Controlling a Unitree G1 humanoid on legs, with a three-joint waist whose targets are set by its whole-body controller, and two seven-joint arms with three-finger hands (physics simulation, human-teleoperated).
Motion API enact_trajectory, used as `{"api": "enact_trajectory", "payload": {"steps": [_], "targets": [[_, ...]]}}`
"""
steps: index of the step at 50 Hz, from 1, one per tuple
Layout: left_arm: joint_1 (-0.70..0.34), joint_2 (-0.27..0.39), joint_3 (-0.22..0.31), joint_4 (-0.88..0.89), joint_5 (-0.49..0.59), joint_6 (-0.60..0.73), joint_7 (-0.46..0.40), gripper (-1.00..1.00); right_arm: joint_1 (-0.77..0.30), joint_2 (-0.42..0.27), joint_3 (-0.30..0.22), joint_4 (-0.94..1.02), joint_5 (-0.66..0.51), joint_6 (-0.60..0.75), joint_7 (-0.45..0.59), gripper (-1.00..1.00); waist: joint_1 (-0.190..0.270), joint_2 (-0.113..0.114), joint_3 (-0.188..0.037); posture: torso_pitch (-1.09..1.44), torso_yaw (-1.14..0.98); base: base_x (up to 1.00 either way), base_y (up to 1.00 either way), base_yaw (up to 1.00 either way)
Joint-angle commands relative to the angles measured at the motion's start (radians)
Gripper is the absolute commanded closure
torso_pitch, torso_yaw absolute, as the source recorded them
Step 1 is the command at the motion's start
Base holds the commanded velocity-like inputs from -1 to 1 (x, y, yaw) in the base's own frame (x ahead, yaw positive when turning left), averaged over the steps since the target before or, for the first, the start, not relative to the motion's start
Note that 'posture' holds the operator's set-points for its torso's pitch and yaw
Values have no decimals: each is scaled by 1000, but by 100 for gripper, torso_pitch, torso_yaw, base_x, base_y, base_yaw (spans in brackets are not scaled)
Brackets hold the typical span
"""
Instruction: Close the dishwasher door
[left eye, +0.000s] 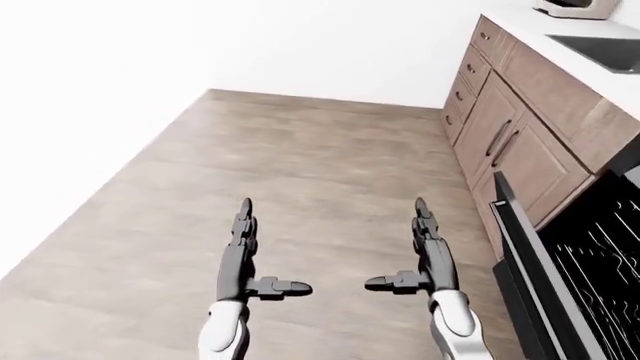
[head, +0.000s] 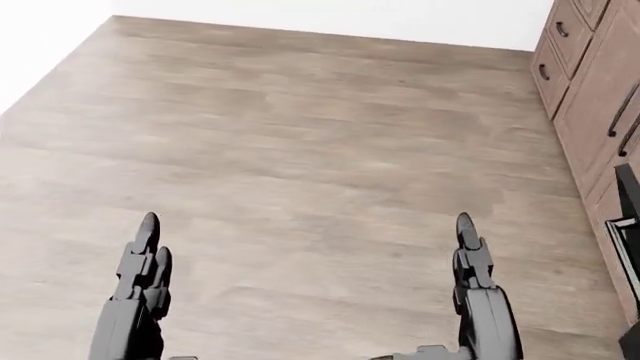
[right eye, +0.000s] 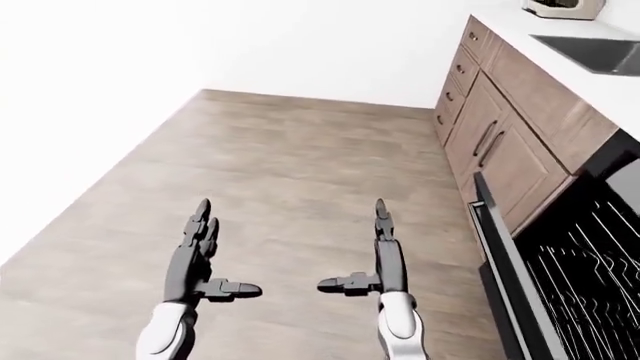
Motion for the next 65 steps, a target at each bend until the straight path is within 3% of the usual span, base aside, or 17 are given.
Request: {"api": "enact_trajectory", "payload": {"steps": [1,9,12,13,17,21,23,25,26,37,41,42,45,49,53,62,65], "targets": [[-15,9,9,-35,0,-30,1,-100,-13,5,6,-37,1,-26,-3,-100,4,-5,-11,0,0,0,-34,0],[-12,9,12,-49,-4,-22,0,-100,-9,5,5,-46,1,-23,-3,-100,11,81,12,0,0,0,-35,0],[-7,9,9,-56,-4,-20,-2,-100,-8,5,7,-49,-2,-21,-3,-100,16,148,-4,0,0,0,-35,0],[-8,9,10,-56,-5,-19,-2,-100,-9,5,6,-49,-1,-20,-3,-100,26,108,4,0,0,0,-35,0],[-2,9,9,-67,-5,-15,-4,-100,-10,5,7,-48,-2,-20,-3,-100,22,113,-12,0,0,0,-35,0],[-5,9,9,-62,-5,-18,-3,-100,-12,5,6,-44,-2,-21,-3,-100,24,70,-3,0,0,0,-35,0],[-3,9,9,-62,-4,-20,-3,-100,-15,6,8,-37,-4,-24,-5,-100,23,31,-4,0,0,0,-35,0],[-4,9,9,-59,-4,-21,-3,-100,-13,6,9,-42,-3,-21,-4,-100,12,-56,-29,0,0,0,-35,0],[-4,9,10,-56,-4,-24,-3,-100,-14,5,6,-41,-1,-22,-3,-100,6,-1,-13,0,0,0,-35,0],[6,10,8,-72,-6,-19,-7,-100,-13,8,14,-44,-6,-20,-5,-100,14,76,8,0,0,0,-35,0],[4,8,7,-69,-4,-22,-6,-100,-14,7,13,-42,-6,-22,-6,-100,16,133,2,0,0,0,-35,0],[2,9,8,-67,-4,-21,-6,-100,-13,7,12,-47,-5,-18,-4,-100,28,96,4,0,0,0,-35,0],[2,9,9,-69,-6,-19,-6,-100,-13,7,12,-44,-5,-20,-5,-100,22,115,-11,0,0,0,-35,0],[3,9,8,-68,-5,-20,-6,-100,-13,7,12,-43,-4,-21,-5,-100,22,79,-5,0,0,0,-35,0],[2,8,6,-65,-4,-21,-6,-100,-16,7,12,-39,-4,-22,-5,-100,16,-29,-24,0,0,0,-35,0],[1,9,7,-70,-5,-17,-6,-100,-6,6,15,-61,-6,-22,0,-100,7,65,14,0,0,0,-31,0],[2,9,8,-70,-5,-17,-5,-100,0,7,11,-84,-4,-7,-1,-100,-2,47,5,0,0,0,0,0]]}}
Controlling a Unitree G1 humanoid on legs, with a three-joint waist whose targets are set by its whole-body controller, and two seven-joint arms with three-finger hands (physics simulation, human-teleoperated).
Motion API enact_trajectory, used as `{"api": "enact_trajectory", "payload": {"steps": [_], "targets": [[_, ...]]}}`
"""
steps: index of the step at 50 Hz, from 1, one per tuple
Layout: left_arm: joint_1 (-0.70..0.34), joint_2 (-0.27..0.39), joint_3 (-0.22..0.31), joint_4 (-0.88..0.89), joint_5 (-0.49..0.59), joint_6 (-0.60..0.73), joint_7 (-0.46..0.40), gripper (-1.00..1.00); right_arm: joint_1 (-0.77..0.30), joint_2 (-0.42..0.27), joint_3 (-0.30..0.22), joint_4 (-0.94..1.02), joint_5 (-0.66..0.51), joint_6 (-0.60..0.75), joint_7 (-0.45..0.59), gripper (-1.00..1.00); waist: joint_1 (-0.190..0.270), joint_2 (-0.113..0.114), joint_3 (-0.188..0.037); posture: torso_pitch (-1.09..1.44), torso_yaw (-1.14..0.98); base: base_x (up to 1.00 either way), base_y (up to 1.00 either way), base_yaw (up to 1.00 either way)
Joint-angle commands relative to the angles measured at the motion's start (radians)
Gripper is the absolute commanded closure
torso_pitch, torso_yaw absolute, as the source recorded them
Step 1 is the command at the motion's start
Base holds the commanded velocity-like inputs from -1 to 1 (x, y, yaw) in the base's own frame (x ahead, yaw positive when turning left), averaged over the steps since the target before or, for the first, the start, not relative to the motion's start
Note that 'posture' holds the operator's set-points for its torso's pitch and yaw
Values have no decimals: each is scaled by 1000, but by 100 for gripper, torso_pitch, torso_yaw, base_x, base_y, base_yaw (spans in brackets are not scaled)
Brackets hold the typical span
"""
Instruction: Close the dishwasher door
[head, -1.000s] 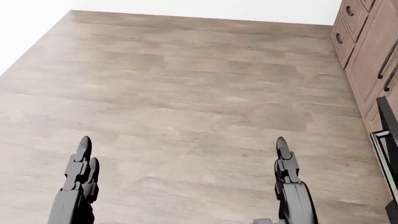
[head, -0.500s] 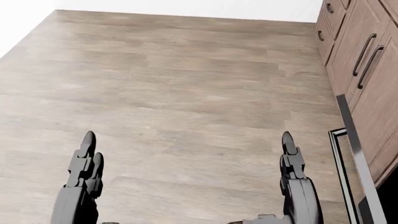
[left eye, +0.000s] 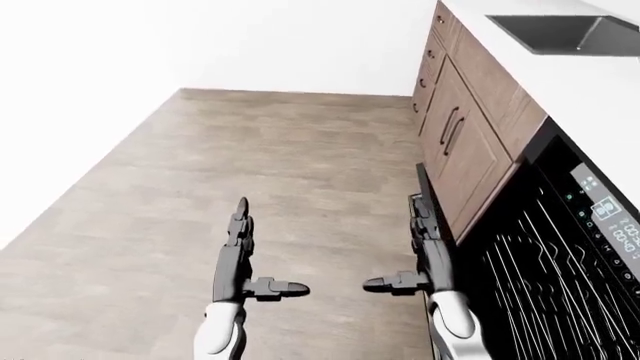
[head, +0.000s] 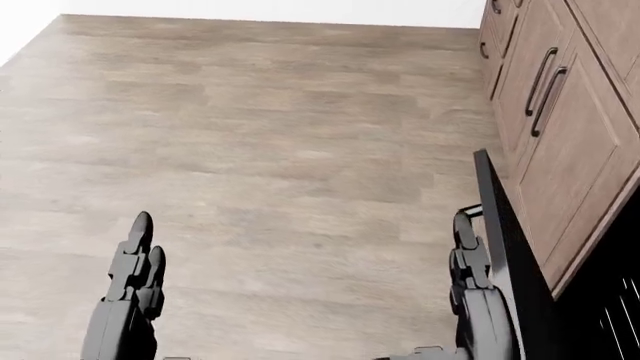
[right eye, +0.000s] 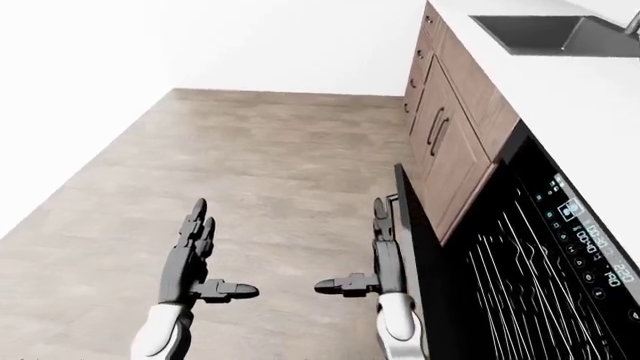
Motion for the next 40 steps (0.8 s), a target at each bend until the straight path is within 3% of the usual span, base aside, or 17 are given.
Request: {"api": "enact_trajectory", "payload": {"steps": [1,4,7,8,18,19,21,24,26,28,33,35,36,37,38,40], "targets": [[-12,2,-2,-39,-2,-27,0,-100,-10,1,-3,-55,0,-21,-3,-100,-2,-12,-17,0,0,0,0,0],[-14,2,-2,-36,-1,-26,1,-100,0,1,-4,-77,0,-13,-6,-100,-10,-6,-22,0,0,0,0,0],[-17,3,0,-32,-1,-29,2,-100,11,1,-7,-99,2,-7,-6,-100,-15,34,-37,0,0,0,0,0],[-15,3,0,-37,-2,-27,1,-100,13,1,-9,-97,4,-10,-7,-100,-11,5,-27,0,0,0,0,0],[-10,4,0,-44,-2,-26,-3,-100,28,3,-4,-122,-3,1,-16,-100,3,-14,-50,0,0,0,0,0],[-10,5,3,-44,-4,-25,-4,-100,28,3,-4,-127,-3,5,-16,-100,5,-7,-64,0,0,0,-9,0],[-11,4,2,-42,-2,-26,-4,-100,25,3,-4,-116,-4,0,-18,-100,11,6,-36,0,0,0,-21,0],[-10,4,3,-42,-2,-27,-4,-100,23,3,-4,-115,-4,3,-19,-100,14,46,-42,0,0,0,-36,0],[-8,4,3,-50,-4,-23,-6,-100,23,3,-1,-112,-6,0,-20,-100,17,49,-40,0,0,0,-40,0],[-14,3,3,-40,-2,-26,-3,-100,23,2,-3,-113,-4,2,-19,-100,20,39,-33,0,0,0,-39,0],[-10,2,0,-39,1,-31,-3,-100,21,2,-6,-107,-2,0,-17,-100,27,-10,-27,0,0,0,-47,0],[-5,3,0,-49,-1,-27,-5,-100,21,2,-3,-107,-5,1,-19,-100,27,-50,-34,0,0,0,-50,0],[-4,3,0,-51,-1,-26,-6,-100,23,2,-2,-109,-5,0,-18,-100,24,-92,-48,0,0,0,-50,0],[-13,2,0,-39,1,-28,-2,-100,23,1,1,-118,-1,0,-9,-100,23,-68,-28,0,0,0,0,0],[-12,3,0,-39,0,-29,-3,-100,24,1,1,-121,-5,3,-12,-100,20,-84,-21,0,0,0,0,0],[-12,2,0,-40,0,-28,-2,-100,28,3,4,-131,-7,5,-13,-100,19,-91,-16,0,0,0,0,0]]}}
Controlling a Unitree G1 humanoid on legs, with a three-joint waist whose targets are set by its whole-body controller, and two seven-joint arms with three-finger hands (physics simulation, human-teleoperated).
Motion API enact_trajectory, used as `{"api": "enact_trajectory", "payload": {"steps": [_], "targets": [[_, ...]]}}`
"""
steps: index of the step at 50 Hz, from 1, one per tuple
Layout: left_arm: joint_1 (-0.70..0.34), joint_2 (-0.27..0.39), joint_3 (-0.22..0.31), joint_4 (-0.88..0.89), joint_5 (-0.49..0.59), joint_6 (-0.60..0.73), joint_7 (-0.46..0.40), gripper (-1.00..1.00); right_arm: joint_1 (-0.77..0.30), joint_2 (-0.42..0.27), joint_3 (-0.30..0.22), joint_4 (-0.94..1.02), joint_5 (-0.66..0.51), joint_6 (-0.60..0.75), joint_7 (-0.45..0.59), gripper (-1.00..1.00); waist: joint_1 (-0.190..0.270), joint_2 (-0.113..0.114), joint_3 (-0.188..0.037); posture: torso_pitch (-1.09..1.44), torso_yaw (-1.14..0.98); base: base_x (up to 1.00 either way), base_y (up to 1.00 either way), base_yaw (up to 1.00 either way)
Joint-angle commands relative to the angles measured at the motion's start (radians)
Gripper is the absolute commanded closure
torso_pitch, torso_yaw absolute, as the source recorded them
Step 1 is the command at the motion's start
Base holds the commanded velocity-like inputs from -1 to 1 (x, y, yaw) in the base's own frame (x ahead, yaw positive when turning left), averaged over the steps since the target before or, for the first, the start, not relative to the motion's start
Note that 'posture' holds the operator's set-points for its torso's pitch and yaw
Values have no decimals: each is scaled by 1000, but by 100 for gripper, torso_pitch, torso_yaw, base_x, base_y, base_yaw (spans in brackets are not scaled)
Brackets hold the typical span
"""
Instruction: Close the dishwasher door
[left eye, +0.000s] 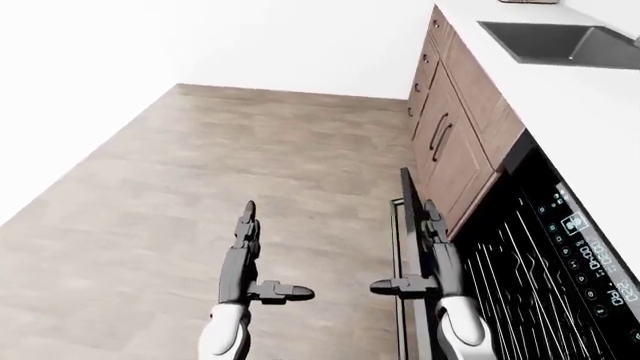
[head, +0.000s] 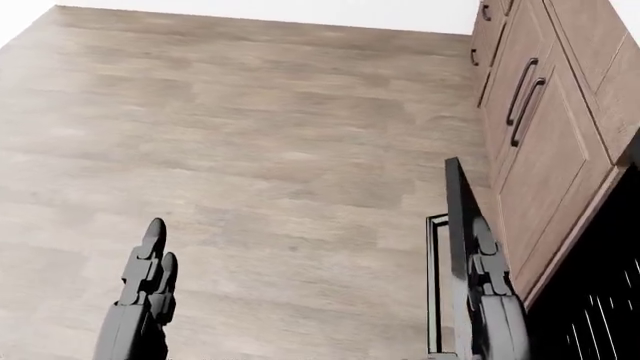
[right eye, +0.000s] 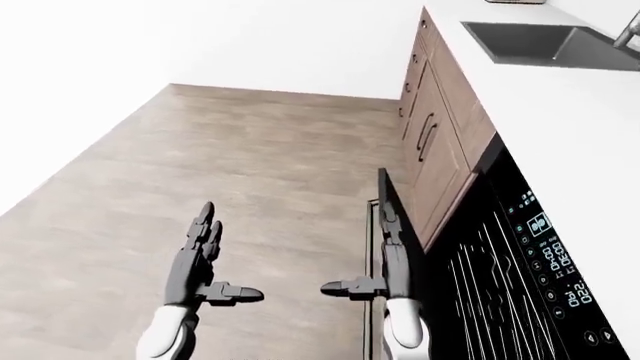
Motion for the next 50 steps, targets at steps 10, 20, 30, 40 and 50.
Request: {"api": "enact_trajectory", "payload": {"steps": [10,20,30,40,50], "targets": [[-17,11,25,-59,-5,-32,7,-100,-13,10,24,-74,4,-32,-3,-100,-19,28,-26,0,0,0,0,0],[-15,11,29,-67,-8,-28,4,-100,-42,13,37,-35,-10,-31,-18,-100,-38,78,-30,0,0,0,0,0],[-13,11,32,-75,-12,-24,3,-100,-104,25,49,60,13,-51,-34,-100,-15,71,-49,0,0,0,0,0],[-11,13,41,-93,-19,-12,-2,-100,-262,23,18,403,61,-176,-33,-100,-9,77,-60,0,0,0,0,0],[-34,19,57,-60,-24,-15,1,-100,-579,-26,-81,1219,178,-549,3,-100,-14,83,-67,0,0,0,0,0]]}}
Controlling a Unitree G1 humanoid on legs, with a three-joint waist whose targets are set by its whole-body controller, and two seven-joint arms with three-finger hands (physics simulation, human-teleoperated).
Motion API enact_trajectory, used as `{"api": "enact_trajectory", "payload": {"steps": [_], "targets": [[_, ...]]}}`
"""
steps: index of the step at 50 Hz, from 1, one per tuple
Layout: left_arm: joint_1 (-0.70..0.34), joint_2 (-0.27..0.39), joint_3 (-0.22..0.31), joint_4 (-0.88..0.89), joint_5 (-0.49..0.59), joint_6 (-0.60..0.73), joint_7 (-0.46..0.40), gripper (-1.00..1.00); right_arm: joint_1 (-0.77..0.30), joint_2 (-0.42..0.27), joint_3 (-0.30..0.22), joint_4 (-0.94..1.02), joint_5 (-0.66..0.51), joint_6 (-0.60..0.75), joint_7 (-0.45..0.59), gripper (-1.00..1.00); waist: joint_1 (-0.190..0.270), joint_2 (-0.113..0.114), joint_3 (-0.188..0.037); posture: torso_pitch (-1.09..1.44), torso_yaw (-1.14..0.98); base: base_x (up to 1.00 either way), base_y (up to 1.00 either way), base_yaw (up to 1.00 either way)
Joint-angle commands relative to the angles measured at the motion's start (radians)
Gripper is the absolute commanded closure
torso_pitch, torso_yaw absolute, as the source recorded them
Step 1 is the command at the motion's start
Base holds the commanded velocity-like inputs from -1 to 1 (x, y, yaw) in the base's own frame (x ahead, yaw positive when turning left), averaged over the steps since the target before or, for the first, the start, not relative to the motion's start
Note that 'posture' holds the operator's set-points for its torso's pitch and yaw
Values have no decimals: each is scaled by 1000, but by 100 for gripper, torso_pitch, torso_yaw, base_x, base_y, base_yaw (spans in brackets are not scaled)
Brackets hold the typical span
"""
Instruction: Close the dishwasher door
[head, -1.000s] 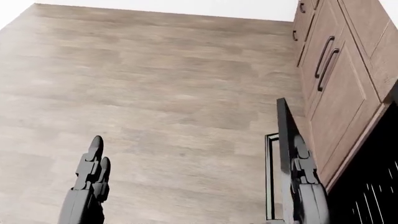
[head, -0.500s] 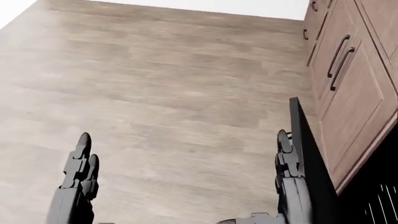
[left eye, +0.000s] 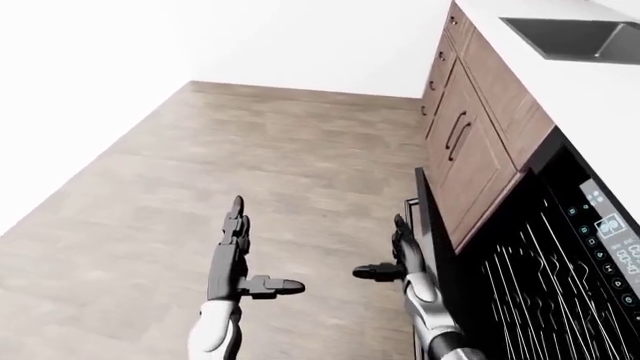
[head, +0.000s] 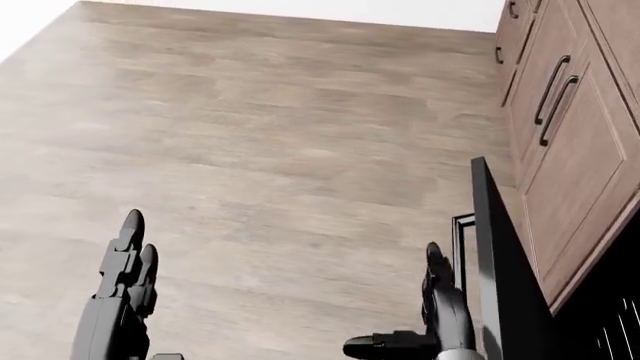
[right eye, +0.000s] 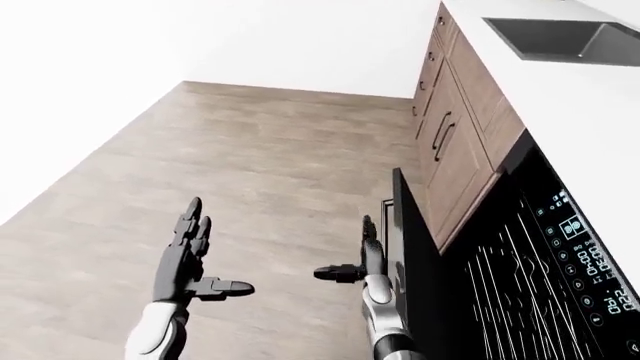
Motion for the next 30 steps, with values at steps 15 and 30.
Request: {"api": "enact_trajectory", "payload": {"steps": [15,30], "targets": [[-50,19,64,-53,-44,13,1,-100,-46,-14,-112,363,84,-222,169,-100,4,-7,-13,0,0,0,0,0],[-46,23,80,-79,-57,28,-2,-100,86,-16,-275,391,20,-80,248,-100,10,-14,-4,0,0,0,0,0]]}}
